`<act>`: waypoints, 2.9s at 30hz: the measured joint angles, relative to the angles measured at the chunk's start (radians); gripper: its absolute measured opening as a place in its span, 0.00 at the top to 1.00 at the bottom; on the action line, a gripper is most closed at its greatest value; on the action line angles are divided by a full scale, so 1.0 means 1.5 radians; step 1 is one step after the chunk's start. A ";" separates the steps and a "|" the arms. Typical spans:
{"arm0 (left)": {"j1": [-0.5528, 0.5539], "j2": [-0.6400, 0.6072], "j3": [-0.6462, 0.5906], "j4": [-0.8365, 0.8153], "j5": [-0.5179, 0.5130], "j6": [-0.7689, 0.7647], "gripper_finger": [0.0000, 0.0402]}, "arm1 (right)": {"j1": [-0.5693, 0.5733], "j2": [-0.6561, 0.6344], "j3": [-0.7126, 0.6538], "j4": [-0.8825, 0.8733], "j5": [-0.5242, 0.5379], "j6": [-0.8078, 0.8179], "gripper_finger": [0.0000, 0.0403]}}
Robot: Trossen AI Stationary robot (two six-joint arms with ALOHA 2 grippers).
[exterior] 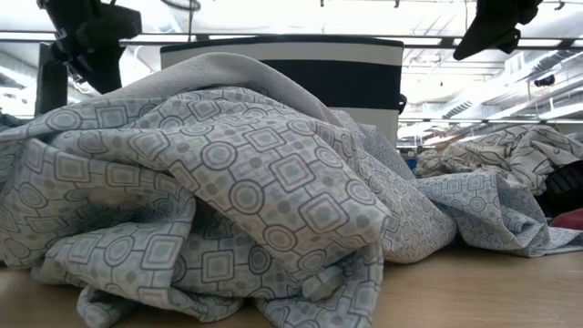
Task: Sort clothes
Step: Put the blue shirt into the bin
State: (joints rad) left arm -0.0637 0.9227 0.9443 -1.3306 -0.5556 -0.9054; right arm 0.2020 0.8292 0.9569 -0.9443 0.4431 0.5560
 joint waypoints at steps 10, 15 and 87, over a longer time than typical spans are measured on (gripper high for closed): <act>0.140 0.005 0.000 -0.012 0.093 0.064 0.66 | 0.001 0.017 0.000 0.001 0.000 -0.018 0.99; 0.217 0.018 0.000 0.015 0.124 0.133 0.66 | 0.001 0.025 0.000 0.002 0.000 -0.018 0.99; 0.267 -0.022 0.349 0.147 0.227 0.365 0.98 | 0.001 0.028 0.000 0.022 0.000 -0.023 0.99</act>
State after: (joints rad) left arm 0.3370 0.8896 1.4677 -1.1095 -0.2146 -0.3573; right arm 0.2028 0.8707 0.9565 -0.9108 0.4431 0.5213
